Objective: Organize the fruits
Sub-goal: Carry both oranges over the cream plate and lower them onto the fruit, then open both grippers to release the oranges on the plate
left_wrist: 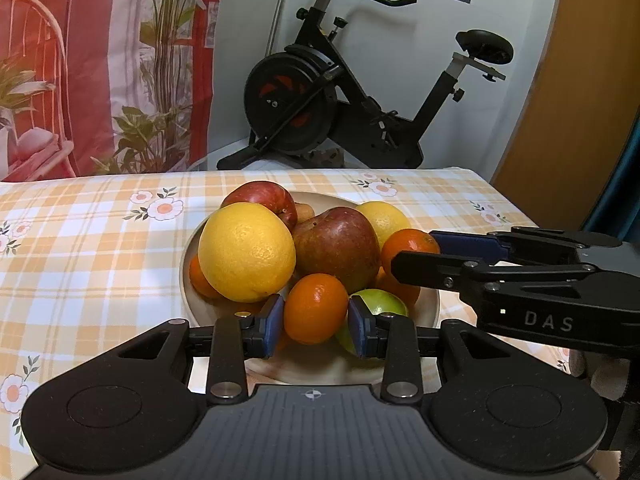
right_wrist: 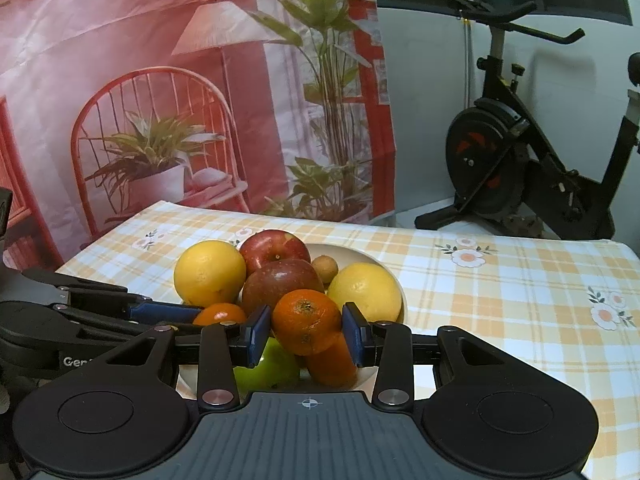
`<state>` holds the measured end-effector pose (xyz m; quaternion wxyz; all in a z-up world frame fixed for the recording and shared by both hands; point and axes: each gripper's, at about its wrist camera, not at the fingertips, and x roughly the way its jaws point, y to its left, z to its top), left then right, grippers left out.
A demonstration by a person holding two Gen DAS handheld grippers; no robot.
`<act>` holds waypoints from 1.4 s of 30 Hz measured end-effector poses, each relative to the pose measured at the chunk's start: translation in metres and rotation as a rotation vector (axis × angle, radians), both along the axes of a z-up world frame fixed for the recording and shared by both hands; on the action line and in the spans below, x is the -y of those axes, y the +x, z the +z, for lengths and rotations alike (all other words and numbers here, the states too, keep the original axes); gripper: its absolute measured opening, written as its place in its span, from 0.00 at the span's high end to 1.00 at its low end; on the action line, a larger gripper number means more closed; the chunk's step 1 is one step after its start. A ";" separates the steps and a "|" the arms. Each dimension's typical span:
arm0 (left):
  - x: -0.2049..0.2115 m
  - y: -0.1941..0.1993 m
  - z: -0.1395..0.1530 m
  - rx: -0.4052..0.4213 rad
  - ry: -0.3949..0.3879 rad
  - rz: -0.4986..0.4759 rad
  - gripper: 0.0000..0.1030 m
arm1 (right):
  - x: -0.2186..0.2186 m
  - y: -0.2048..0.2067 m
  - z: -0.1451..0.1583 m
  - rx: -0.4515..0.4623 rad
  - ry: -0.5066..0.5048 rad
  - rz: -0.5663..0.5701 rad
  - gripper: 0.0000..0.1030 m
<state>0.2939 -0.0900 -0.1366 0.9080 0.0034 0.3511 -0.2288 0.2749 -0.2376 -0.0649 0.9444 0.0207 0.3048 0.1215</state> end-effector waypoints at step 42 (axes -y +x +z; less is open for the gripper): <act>-0.021 -0.034 0.031 0.028 0.007 0.103 0.21 | 0.007 -0.033 0.002 -0.052 0.035 -0.091 0.34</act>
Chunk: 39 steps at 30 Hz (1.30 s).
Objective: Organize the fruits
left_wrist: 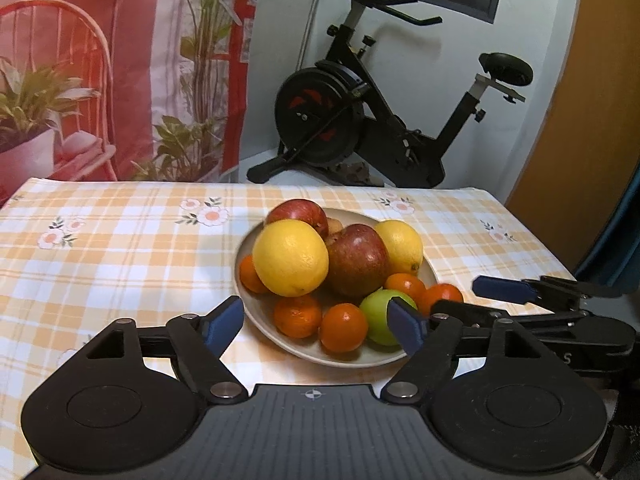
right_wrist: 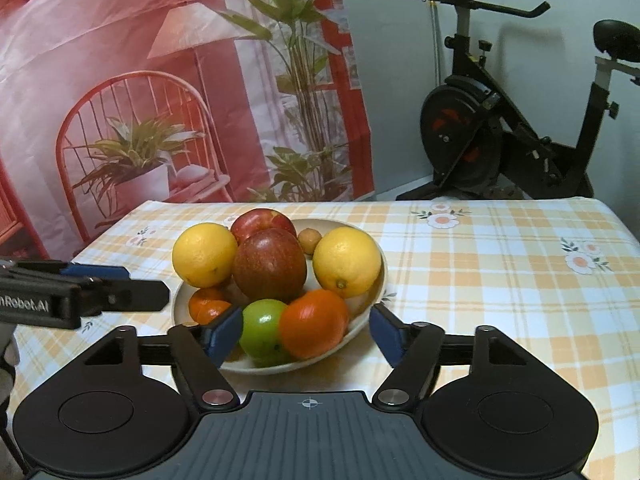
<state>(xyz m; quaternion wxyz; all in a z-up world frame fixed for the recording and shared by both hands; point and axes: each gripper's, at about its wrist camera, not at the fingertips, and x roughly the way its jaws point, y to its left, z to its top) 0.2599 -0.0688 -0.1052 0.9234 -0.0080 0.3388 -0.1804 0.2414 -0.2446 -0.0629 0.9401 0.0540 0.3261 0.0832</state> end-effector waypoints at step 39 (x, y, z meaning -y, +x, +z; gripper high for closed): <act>-0.051 -0.097 0.100 0.150 0.070 0.202 0.06 | -0.042 -0.095 0.108 0.119 -0.022 -0.065 0.00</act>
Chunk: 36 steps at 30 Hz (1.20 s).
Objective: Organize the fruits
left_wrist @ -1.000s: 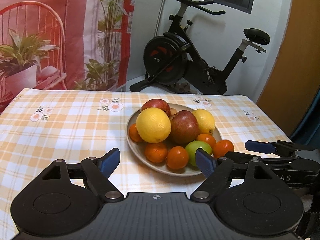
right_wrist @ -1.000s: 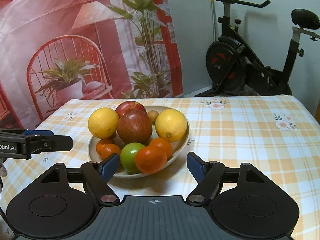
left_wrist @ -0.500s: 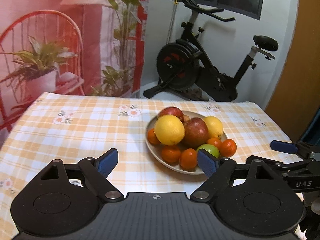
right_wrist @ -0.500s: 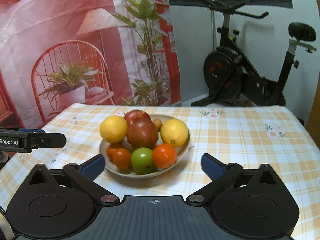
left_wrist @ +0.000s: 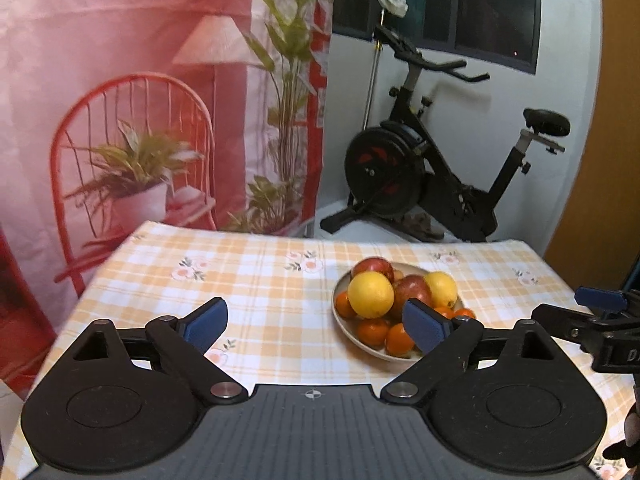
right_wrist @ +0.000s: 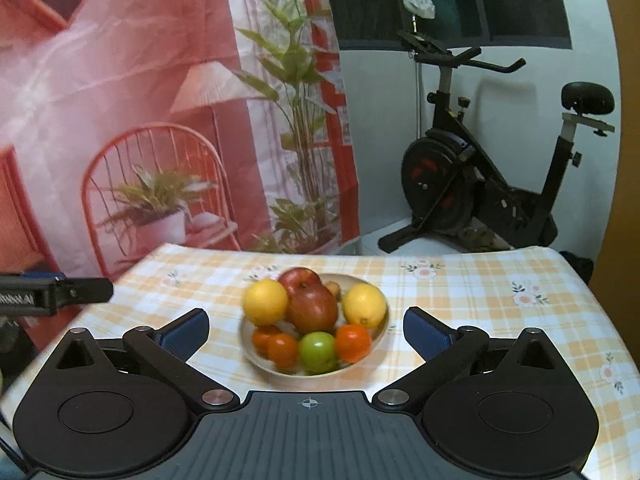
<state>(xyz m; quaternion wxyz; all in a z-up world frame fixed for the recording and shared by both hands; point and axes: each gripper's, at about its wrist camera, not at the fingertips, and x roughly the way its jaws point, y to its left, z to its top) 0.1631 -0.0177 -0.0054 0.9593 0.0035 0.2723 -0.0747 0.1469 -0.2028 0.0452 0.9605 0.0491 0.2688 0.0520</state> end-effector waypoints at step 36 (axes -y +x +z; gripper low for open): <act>-0.001 -0.088 0.067 0.163 0.024 0.013 0.03 | -0.025 -0.081 0.077 0.088 -0.059 -0.029 0.00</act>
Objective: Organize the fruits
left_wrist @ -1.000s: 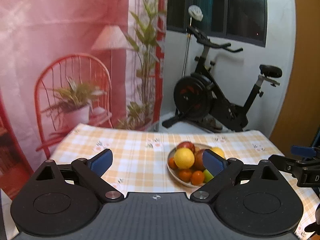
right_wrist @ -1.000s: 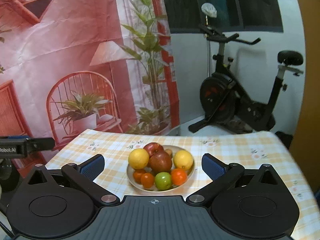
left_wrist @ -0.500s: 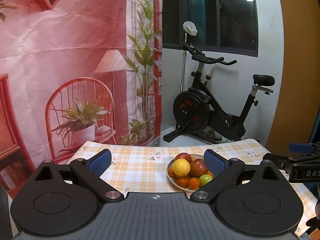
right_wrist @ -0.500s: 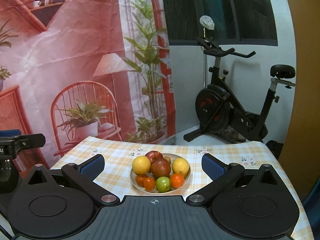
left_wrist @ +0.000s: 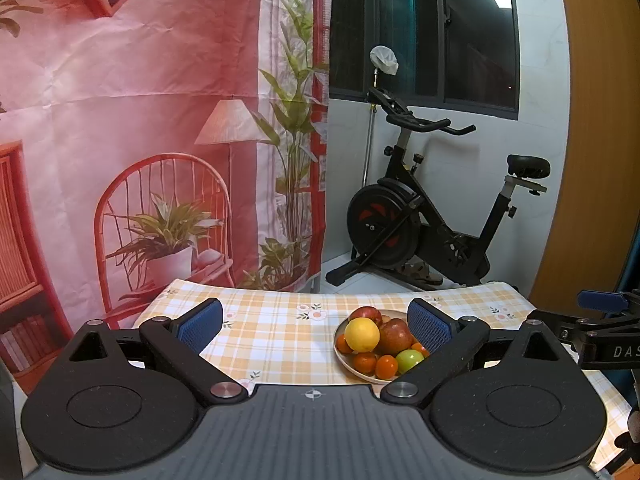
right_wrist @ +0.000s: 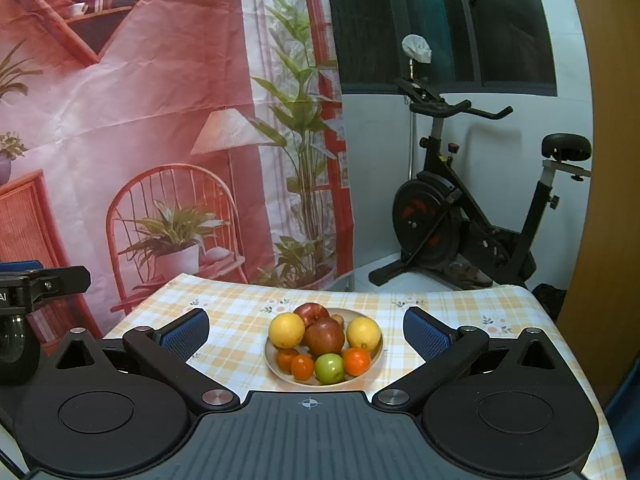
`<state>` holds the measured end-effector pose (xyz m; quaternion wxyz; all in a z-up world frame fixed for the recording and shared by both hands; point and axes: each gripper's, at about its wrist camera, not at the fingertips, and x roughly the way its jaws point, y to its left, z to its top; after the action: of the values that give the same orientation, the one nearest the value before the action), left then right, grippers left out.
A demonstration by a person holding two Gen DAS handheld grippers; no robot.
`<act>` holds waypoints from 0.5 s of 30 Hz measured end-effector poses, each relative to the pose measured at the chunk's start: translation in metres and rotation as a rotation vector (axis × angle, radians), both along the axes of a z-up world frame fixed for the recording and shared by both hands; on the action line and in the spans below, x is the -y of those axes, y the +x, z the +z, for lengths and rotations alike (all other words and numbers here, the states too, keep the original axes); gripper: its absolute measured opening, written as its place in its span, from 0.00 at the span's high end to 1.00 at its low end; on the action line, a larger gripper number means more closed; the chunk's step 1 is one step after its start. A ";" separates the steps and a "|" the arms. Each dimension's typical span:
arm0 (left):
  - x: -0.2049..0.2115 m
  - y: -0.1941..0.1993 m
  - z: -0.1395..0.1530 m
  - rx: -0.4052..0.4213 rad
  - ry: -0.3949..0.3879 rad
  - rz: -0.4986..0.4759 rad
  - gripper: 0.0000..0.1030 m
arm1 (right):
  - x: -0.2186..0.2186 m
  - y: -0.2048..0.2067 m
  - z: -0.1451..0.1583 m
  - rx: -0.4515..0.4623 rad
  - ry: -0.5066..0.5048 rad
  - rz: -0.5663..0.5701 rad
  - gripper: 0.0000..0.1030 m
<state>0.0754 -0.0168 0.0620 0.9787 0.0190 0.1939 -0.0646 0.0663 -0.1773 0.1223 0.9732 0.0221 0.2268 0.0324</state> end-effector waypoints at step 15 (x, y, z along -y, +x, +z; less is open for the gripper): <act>-0.002 0.001 0.000 -0.006 -0.002 0.004 0.03 | 0.002 0.000 -0.001 0.006 -0.004 -0.009 0.00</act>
<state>0.0766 -0.0148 0.0617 0.9782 0.0176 0.1970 -0.0629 0.0662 -0.1789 0.1210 0.9740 0.0209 0.2238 0.0277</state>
